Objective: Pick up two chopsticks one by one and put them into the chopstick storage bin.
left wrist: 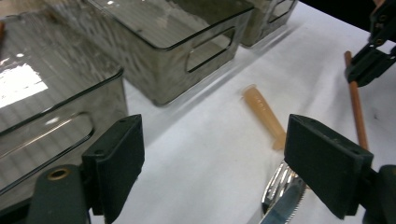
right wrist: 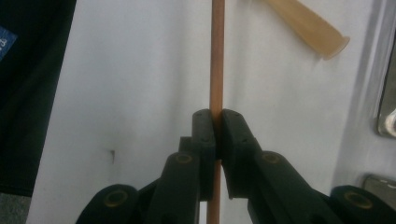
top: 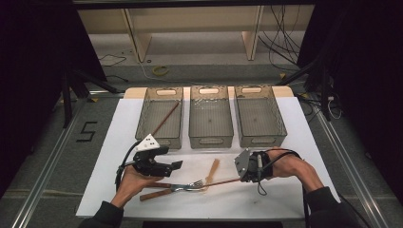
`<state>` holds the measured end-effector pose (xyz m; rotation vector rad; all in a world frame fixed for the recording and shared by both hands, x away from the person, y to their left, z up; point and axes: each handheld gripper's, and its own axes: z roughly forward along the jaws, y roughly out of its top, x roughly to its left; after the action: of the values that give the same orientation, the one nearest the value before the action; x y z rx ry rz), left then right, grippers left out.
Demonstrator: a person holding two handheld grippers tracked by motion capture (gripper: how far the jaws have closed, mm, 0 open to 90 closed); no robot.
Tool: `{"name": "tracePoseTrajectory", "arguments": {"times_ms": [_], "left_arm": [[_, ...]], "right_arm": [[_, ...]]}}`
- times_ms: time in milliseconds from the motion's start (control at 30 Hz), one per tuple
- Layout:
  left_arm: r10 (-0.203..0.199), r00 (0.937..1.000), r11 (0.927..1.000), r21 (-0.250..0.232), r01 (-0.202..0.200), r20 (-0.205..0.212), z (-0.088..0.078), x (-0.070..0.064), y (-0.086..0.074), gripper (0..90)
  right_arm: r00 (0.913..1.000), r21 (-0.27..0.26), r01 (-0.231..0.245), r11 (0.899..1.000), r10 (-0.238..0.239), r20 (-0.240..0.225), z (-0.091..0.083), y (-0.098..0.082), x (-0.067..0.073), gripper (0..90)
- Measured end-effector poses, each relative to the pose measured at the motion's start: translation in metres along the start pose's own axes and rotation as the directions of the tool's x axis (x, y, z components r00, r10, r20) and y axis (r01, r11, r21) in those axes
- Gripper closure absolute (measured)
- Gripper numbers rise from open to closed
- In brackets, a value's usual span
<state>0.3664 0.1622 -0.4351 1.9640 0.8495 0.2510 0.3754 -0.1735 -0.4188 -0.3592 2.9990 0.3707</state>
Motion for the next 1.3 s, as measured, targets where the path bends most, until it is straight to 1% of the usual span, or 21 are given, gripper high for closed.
{"name": "tracePoseTrajectory", "arguments": {"times_ms": [100,233,333,500,533,567,600,733,800,833,867,933,967,1000,1033,1067,1100,1133,1233,1267,1300], "left_arm": [[0.033,0.9991,0.9992,0.022,-0.034,0.025,0.002,-0.008,0.008,19.6],[0.079,0.9952,0.9950,0.056,-0.082,0.058,0.009,-0.019,0.016,19.8],[0.128,0.9888,0.9860,0.097,-0.135,0.077,0.016,-0.029,0.022,20.2],[0.163,0.9807,0.9729,0.147,-0.178,0.107,0.026,-0.039,0.027,21.3],[0.174,0.9783,0.9683,0.161,-0.191,0.112,0.027,-0.040,0.028,21.8],[0.180,0.9767,0.9654,0.169,-0.198,0.117,0.028,-0.041,0.028,22.1],[0.185,0.9750,0.9610,0.185,-0.206,0.123,0.030,-0.043,0.029,22.3],[0.189,0.9725,0.9519,0.218,-0.216,0.135,0.036,-0.048,0.030,24.0],[0.206,0.9687,0.9414,0.242,-0.235,0.138,0.039,-0.050,0.031,24.9],[0.212,0.9670,0.9371,0.251,-0.242,0.141,0.041,-0.052,0.031,25.9],[0.214,0.9659,0.9334,0.261,-0.246,0.145,0.042,-0.054,0.031,26.6],[0.226,0.9613,0.9239,0.278,-0.263,0.157,0.044,-0.056,0.032,28.3],[0.230,0.9603,0.9219,0.281,-0.267,0.157,0.045,-0.057,0.032,29.4],[0.230,0.9600,0.9216,0.281,-0.268,0.159,0.046,-0.058,0.032,30.2],[0.237,0.9572,0.9184,0.283,-0.277,0.166,0.047,-0.059,0.032,31.3],[0.233,0.9578,0.9198,0.281,-0.274,0.168,0.048,-0.060,0.032,32.4],[0.239,0.9558,0.9156,0.288,-0.281,0.171,0.048,-0.060,0.032,33.4],[0.237,0.9556,0.9150,0.290,-0.280,0.175,0.049,-0.061,0.031,34.0],[0.244,0.9508,0.9061,0.304,-0.294,0.191,0.050,-0.063,0.030,38.0],[0.249,0.9485,0.9027,0.308,-0.301,0.196,0.051,-0.063,0.029,41.1],[0.253,0.9472,0.8985,0.315,-0.305,0.198,0.052,-0.063,0.029,41.5]], "right_arm": [[0.9999,0.008,0.008,1.000,-0.008,0.012,0.001,0.006,0.000,85.0],[0.9992,0.014,0.025,1.000,-0.026,0.032,0.001,0.014,-0.003,85.1],[0.9987,0.017,0.033,0.999,-0.033,0.040,0.002,0.020,-0.004,85.1],[0.9978,0.022,0.043,0.999,-0.044,0.049,0.006,0.029,-0.005,85.0],[0.9976,0.026,0.047,0.999,-0.048,0.050,0.007,0.030,-0.006,85.0],[0.9972,0.027,0.053,0.998,-0.054,0.053,0.007,0.031,-0.006,85.0],[0.9974,0.026,0.048,0.998,-0.050,0.053,0.007,0.032,-0.006,85.0],[0.9966,0.026,0.054,0.998,-0.055,0.061,0.007,0.037,-0.007,85.0],[0.9964,0.030,0.054,0.998,-0.056,0.063,0.008,0.040,-0.007,85.1],[0.9956,0.028,0.065,0.997,-0.067,0.066,0.008,0.041,-0.008,85.0],[0.9957,0.027,0.062,0.998,-0.063,0.067,0.007,0.042,-0.008,85.0],[0.9952,0.032,0.065,0.997,-0.067,0.071,0.007,0.045,-0.008,85.0],[0.9950,0.031,0.064,0.997,-0.066,0.074,0.007,0.046,-0.009,85.0],[0.9950,0.034,0.063,0.997,-0.066,0.076,0.007,0.047,-0.008,85.0],[0.9946,0.029,0.066,0.997,-0.068,0.078,0.007,0.048,-0.009,85.0],[0.9938,0.029,0.072,0.997,-0.074,0.083,0.007,0.049,-0.009,85.0],[0.9938,0.031,0.070,0.997,-0.072,0.084,0.007,0.050,-0.009,85.1],[0.9935,0.031,0.069,0.997,-0.071,0.089,0.007,0.050,-0.009,85.0],[0.9929,0.030,0.069,0.997,-0.072,0.095,0.007,0.052,-0.009,85.0],[0.9929,0.028,0.069,0.997,-0.071,0.096,0.007,0.053,-0.009,85.0],[0.9926,0.027,0.071,0.997,-0.073,0.098,0.007,0.054,-0.009,85.0]]}}
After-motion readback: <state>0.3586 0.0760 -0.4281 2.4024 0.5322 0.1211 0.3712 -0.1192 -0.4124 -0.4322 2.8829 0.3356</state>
